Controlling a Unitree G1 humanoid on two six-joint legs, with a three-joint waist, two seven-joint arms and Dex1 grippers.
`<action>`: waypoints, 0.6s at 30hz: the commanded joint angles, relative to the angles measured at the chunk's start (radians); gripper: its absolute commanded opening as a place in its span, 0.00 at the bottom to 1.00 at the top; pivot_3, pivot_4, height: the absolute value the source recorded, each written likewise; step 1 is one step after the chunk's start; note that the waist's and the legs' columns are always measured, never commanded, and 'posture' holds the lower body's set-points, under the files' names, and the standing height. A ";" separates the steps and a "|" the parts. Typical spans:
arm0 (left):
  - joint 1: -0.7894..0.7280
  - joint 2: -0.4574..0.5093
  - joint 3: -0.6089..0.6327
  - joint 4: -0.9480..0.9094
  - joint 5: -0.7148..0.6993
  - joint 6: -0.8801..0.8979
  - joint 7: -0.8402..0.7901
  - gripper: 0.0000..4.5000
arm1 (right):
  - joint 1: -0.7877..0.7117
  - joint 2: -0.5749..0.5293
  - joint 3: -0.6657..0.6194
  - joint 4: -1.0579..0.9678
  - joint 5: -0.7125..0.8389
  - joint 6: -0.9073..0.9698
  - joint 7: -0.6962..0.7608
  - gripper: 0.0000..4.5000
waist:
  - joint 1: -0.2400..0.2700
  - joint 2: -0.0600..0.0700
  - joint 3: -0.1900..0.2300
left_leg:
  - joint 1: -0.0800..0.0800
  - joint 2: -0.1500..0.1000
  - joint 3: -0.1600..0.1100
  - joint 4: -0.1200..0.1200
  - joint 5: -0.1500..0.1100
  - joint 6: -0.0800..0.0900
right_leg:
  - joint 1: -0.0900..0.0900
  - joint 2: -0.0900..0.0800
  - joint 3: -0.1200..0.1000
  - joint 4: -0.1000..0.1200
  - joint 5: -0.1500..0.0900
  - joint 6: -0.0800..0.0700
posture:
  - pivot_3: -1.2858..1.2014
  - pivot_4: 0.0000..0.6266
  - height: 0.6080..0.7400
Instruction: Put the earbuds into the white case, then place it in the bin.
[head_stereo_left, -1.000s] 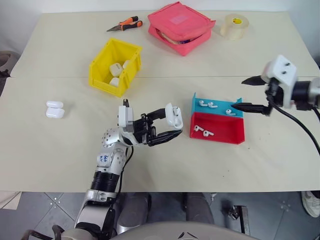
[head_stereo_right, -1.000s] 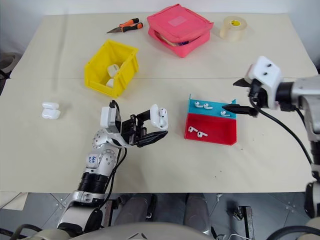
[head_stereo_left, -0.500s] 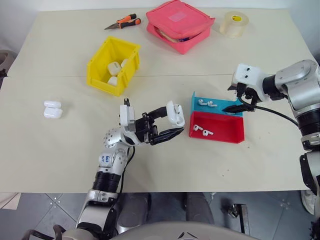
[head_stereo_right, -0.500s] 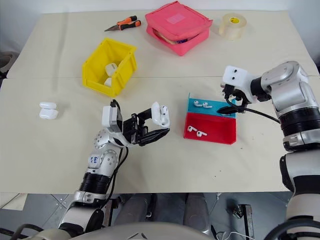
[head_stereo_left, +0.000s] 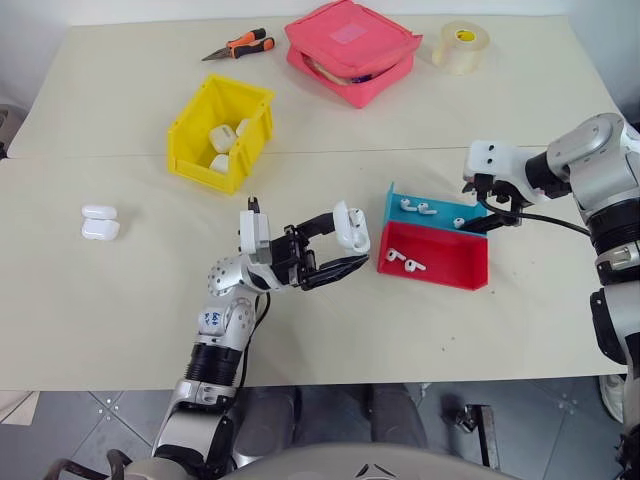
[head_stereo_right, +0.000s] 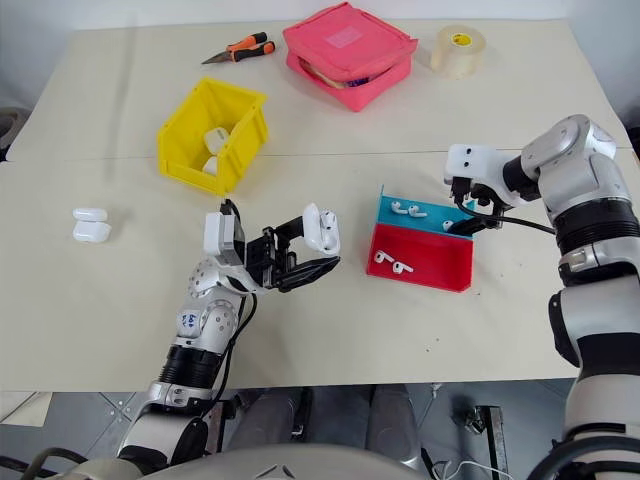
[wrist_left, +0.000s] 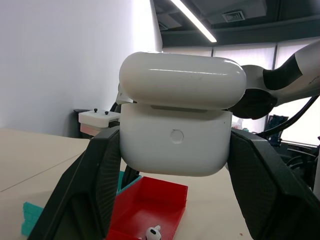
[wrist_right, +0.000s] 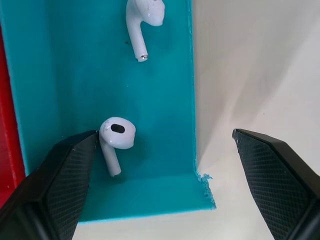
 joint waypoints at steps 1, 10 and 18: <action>0.002 -0.006 -0.002 -0.034 0.001 -0.018 0.005 0.62 | -0.001 0.007 -0.003 0.009 -0.019 -0.004 0.019 0.91 | 0.000 0.000 0.000 | 0.000 0.000 0.000 0.000 0.000 0.000 | 0.000 0.000 0.000 0.000 0.000 0.000 | 0.52 0.24 1.00; 0.003 -0.010 -0.004 -0.033 0.000 -0.019 0.003 0.62 | 0.005 0.018 -0.002 0.001 -0.030 0.004 0.039 0.42 | -0.001 0.000 0.000 | 0.001 0.000 0.000 0.001 0.000 0.000 | 0.001 0.000 0.000 0.001 0.000 0.000 | 0.52 0.24 1.00; 0.004 -0.009 -0.003 -0.035 -0.001 -0.018 0.001 0.62 | 0.011 0.025 -0.002 -0.003 -0.031 0.002 0.039 0.42 | -0.001 0.000 0.000 | 0.001 0.000 0.000 0.001 0.000 -0.001 | 0.001 0.000 0.000 0.001 0.000 0.000 | 0.52 0.24 1.00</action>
